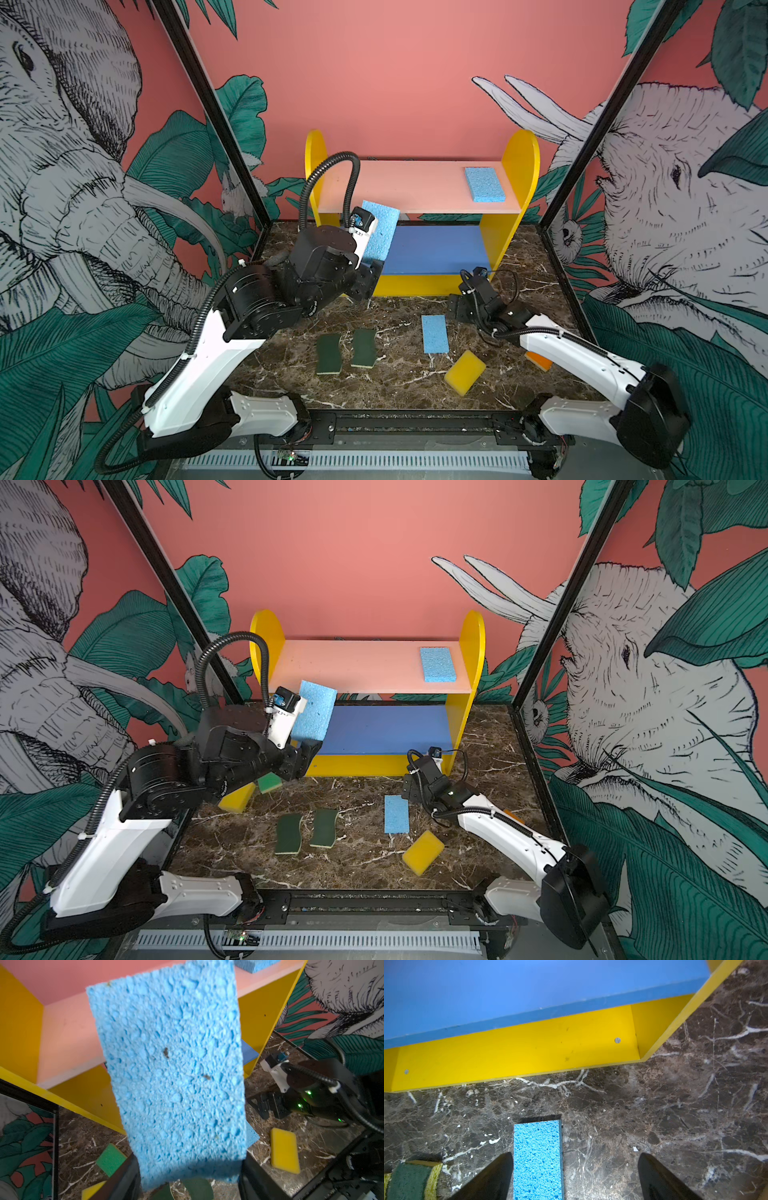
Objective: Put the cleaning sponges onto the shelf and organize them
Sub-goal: 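Lift the light-blue sponge with the left gripper up toward the pink top shelf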
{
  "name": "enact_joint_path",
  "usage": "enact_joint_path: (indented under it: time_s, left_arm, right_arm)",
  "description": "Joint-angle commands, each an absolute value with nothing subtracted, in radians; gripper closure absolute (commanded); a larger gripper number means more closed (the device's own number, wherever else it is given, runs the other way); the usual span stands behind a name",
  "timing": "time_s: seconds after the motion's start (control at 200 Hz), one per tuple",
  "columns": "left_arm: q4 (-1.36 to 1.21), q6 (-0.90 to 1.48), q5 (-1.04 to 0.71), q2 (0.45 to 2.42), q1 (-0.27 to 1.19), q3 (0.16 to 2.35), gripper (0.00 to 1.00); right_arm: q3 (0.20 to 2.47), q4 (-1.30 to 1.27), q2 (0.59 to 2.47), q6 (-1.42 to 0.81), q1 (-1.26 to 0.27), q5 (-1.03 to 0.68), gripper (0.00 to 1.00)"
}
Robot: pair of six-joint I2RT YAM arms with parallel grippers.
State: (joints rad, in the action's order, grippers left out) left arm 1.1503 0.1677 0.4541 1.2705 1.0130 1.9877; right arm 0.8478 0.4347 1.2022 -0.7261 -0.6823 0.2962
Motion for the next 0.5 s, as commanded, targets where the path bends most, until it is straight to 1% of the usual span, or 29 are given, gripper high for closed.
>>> enact_joint_path:
  time_s: [0.0,0.095,0.195,0.355,0.46,0.495]
  left_arm:
    - [1.157,0.089,0.555,1.329,1.013,2.113,0.30]
    - [1.217,0.060,0.558,1.430,0.967,2.278,0.30]
    - [1.243,0.062,0.495,1.504,0.872,2.395,0.29]
    - [1.247,0.069,0.459,1.577,0.735,2.480,0.30]
    - [1.222,0.071,0.440,1.606,0.707,2.485,0.31]
    - [1.208,0.071,0.447,1.614,0.677,2.482,0.31]
  right_arm:
    - [0.822,0.394,1.159,-0.678,-0.693,0.328,0.03]
    - [0.816,0.395,1.136,-0.662,-0.695,0.332,0.03]
    - [0.803,0.392,1.110,-0.658,-0.696,0.338,0.04]
    - [0.805,0.398,1.074,-0.643,-0.698,0.338,0.04]
    - [0.817,0.403,1.060,-0.611,-0.699,0.337,0.04]
    - [0.820,0.403,1.057,-0.601,-0.700,0.337,0.04]
